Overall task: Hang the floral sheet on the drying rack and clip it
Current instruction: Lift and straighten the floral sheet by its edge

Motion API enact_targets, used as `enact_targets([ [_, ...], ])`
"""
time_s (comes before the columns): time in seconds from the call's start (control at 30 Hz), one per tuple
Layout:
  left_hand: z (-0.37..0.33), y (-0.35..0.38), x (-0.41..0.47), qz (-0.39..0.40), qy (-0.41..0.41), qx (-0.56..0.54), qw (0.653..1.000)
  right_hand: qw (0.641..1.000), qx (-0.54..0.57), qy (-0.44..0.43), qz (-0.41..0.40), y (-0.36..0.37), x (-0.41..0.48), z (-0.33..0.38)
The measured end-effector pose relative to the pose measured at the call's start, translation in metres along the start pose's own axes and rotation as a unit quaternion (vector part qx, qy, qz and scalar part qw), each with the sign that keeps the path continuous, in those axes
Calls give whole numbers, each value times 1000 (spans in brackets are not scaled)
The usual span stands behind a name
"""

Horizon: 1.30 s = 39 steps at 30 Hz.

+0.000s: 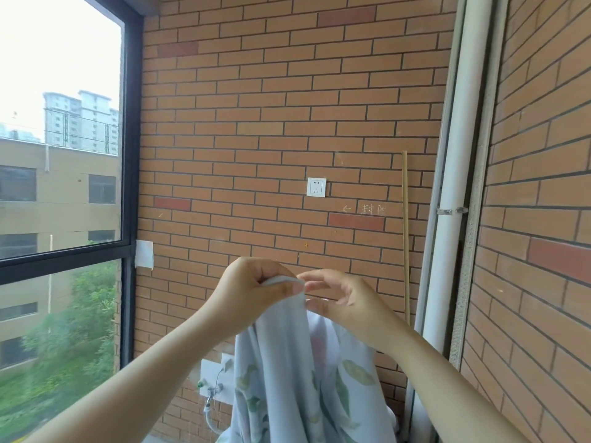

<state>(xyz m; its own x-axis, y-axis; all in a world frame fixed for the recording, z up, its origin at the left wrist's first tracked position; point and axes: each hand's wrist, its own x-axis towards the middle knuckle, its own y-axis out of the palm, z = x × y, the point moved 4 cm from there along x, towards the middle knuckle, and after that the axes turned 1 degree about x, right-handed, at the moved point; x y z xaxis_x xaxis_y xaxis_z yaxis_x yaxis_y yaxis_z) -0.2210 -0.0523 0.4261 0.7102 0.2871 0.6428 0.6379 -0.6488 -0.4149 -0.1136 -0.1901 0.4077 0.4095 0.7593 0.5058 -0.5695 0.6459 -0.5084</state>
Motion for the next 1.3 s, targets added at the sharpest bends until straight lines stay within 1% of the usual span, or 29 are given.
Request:
enact_targets([
  [0.07,-2,0,-1,7,1,2,1000,999,18,-6,41,9,2,3],
  [0.1,-3,0,-2,8,6,8,1000,999,13,-7,47,11,3,4],
  [0.27,5,-6,-2,3,14,21,1000,999,-26,-2,30,8,2,5],
  [0.37,20,2,-6,48,-12,5,999,994,-80,-60,-43,-8,3,19],
  [0.47,38,22,-14,98,-32,-31,994,977,-125,-120,-128,-29,3,45],
  [0.57,60,33,-25,94,-54,-36,994,956,-131,-143,-221,-62,-2,61],
  [0.63,71,33,-31,96,-64,-50,992,942,-135,-144,-273,-87,-9,60],
  [0.7,75,25,-32,89,-68,-63,992,932,-166,-125,-296,-104,-15,52],
  [0.73,73,18,-28,73,-69,-70,992,930,-186,-109,-297,-108,-19,45],
  [0.83,52,-11,-8,-9,-61,-108,992,931,-218,-64,-287,-111,-26,25],
  [0.93,13,-39,10,-72,-19,-151,986,928,-228,-50,-290,-109,-28,17],
  [1.03,-17,-51,16,-125,23,-147,981,926,-205,-53,-313,-114,-29,22],
  [1.1,-24,-50,15,-153,33,-98,983,920,-215,-36,-325,-118,-27,23],
  [1.17,-18,-40,15,-147,15,-55,988,910,-248,12,-331,-119,-24,15],
  [1.23,-10,-24,10,-128,-8,-37,991,906,-263,53,-328,-113,-24,8],
  [1.3,-3,-10,5,-116,-21,-36,992,926,-220,68,-298,-98,-27,9],
])
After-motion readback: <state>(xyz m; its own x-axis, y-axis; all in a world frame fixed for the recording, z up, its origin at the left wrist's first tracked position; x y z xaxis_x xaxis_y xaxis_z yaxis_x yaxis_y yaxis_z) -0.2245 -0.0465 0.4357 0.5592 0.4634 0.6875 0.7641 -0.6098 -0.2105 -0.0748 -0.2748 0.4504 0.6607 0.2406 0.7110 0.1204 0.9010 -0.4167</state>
